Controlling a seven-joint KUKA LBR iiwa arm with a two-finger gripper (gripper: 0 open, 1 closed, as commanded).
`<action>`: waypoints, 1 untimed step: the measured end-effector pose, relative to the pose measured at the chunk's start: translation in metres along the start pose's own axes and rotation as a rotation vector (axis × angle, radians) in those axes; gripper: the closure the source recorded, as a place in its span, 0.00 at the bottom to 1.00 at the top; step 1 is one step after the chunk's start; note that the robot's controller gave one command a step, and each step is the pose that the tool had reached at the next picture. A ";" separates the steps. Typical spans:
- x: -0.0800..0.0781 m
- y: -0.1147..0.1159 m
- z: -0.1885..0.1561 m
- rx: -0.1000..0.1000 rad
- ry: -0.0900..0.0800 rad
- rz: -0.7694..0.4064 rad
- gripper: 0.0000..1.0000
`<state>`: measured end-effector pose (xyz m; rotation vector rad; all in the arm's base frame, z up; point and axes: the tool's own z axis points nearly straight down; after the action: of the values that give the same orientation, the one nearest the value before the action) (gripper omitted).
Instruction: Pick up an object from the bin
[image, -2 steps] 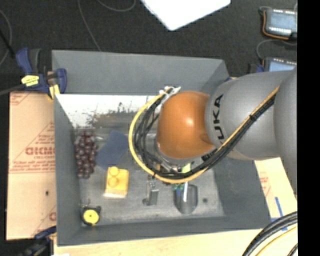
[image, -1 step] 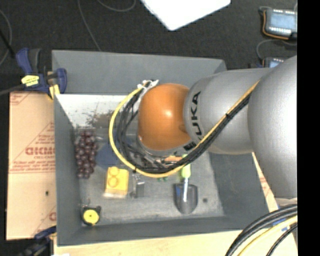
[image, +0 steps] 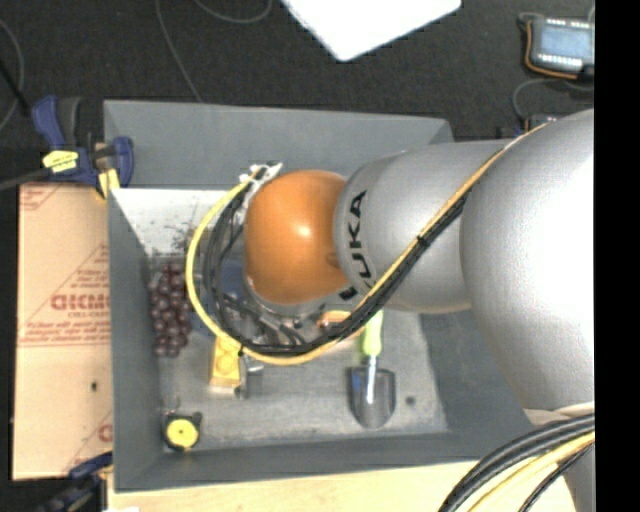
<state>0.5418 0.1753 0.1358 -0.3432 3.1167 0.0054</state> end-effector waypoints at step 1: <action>0.000 -0.019 0.033 0.003 -0.003 -0.148 0.00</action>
Offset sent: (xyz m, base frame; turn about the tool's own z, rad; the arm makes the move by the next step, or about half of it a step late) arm 0.0137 -0.0146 -0.0633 0.0576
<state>0.5462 0.1575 0.1027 -0.5725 3.0790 0.0004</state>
